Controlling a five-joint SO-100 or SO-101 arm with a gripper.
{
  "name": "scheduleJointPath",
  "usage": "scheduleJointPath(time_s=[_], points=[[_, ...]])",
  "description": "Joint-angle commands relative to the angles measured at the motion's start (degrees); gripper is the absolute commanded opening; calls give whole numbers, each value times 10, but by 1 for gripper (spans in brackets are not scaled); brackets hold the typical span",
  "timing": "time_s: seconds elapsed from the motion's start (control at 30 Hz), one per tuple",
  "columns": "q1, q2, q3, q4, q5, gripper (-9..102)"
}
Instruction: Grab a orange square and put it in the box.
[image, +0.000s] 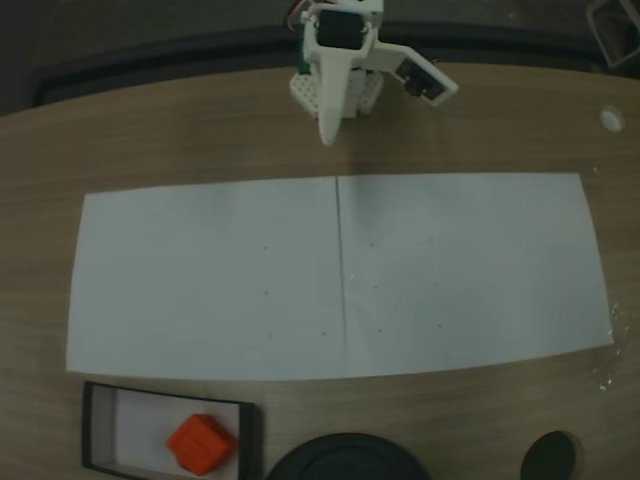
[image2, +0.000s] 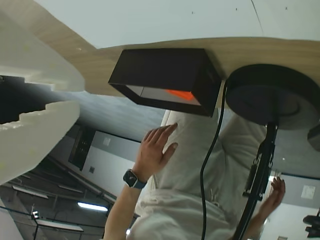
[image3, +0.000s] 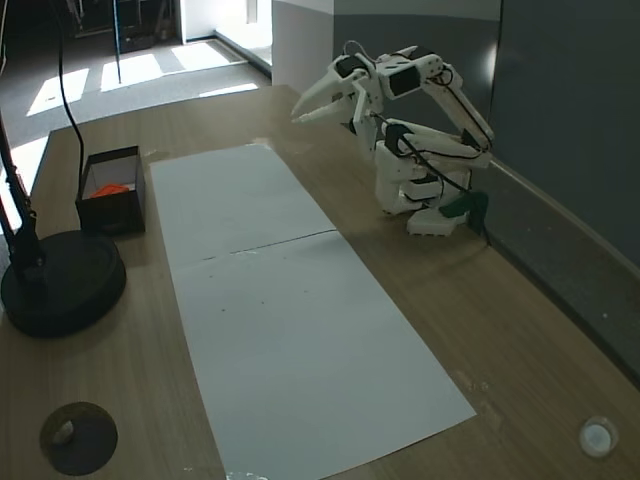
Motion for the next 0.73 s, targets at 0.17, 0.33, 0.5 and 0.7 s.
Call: scheduleJointPath(time_s=[0.17,0.33,0.5,0.7], points=[[0,13,171,-47,59,0],[0,13,229,-12,100,0],[-9,12,197,105,103,0],[-12,12,196,105,105,0]])
